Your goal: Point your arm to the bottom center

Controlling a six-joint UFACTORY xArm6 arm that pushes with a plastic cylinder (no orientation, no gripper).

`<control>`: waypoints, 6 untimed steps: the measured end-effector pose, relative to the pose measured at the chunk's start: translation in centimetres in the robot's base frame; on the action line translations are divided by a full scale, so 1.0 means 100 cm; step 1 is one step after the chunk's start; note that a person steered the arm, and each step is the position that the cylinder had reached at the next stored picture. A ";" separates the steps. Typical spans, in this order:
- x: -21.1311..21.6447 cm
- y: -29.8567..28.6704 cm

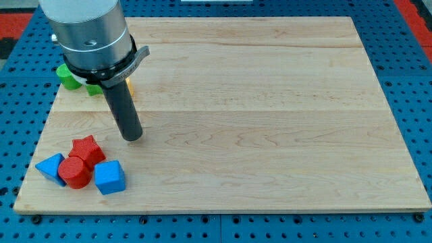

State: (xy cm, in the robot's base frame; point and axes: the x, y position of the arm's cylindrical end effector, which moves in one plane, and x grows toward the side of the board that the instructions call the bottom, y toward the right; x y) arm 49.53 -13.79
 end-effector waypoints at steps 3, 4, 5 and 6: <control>-0.003 0.000; -0.001 0.024; 0.007 0.096; 0.094 0.112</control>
